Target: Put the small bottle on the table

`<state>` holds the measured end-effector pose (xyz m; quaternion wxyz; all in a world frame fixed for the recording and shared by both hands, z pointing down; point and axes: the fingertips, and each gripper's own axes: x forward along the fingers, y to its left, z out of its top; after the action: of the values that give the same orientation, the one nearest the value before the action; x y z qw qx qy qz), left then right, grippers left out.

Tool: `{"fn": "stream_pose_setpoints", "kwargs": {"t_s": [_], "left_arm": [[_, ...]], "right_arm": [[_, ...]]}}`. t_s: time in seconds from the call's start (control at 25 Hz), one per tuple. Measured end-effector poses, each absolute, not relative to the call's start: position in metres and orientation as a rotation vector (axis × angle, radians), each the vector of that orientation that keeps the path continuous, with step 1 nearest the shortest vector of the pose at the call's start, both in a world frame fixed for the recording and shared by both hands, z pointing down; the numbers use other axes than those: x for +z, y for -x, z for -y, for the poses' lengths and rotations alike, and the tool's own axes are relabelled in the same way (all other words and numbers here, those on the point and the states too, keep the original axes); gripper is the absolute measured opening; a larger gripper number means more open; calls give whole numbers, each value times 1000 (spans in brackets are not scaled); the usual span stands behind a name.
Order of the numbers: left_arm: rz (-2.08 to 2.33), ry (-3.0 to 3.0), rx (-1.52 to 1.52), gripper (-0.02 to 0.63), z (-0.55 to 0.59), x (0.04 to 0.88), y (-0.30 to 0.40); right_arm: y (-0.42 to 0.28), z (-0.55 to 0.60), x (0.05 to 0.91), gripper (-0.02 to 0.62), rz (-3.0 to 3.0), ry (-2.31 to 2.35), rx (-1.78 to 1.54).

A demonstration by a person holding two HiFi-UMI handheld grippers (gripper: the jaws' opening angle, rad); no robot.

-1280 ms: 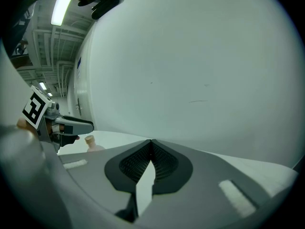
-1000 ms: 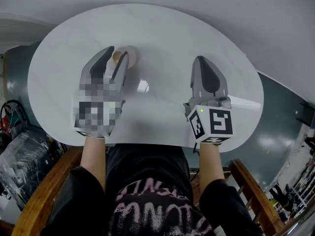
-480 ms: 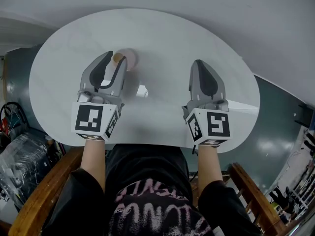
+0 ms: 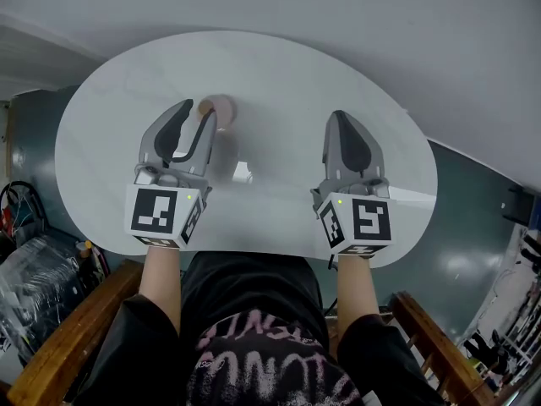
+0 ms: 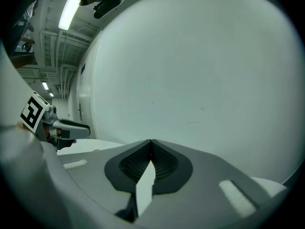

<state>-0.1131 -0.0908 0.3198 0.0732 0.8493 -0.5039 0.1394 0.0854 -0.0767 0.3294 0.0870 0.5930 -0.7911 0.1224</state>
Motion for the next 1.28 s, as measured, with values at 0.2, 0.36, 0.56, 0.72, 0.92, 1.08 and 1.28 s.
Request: {"fn": "stream_pose_setpoints", "kwargs": {"t_s": [0.2,0.36,0.56,0.72,0.92,1.08,1.28], "left_arm": [[1521,-2556,415,137,85,316,114],[1528,-2557,414,137,80,311,116],[1535,-2568,400,137,80,304,114],[1538,-2581,395,136,81,298,112],[1548,-2595,382,136,78,286,112],[1562,-2603,374,137,74,279,114],[1566,-2611,371,135,71,273,113]], "right_arm": [[-86,71,325,11,2363,-1772,352],[-84,67,318,11,2372,-1768,332],[-84,69,309,11,2386,-1775,314],[-85,70,302,11,2395,-1785,295],[-85,71,288,11,2412,-1789,261],[-83,69,279,11,2425,-1784,235],[-84,65,272,11,2435,-1782,218]]}}
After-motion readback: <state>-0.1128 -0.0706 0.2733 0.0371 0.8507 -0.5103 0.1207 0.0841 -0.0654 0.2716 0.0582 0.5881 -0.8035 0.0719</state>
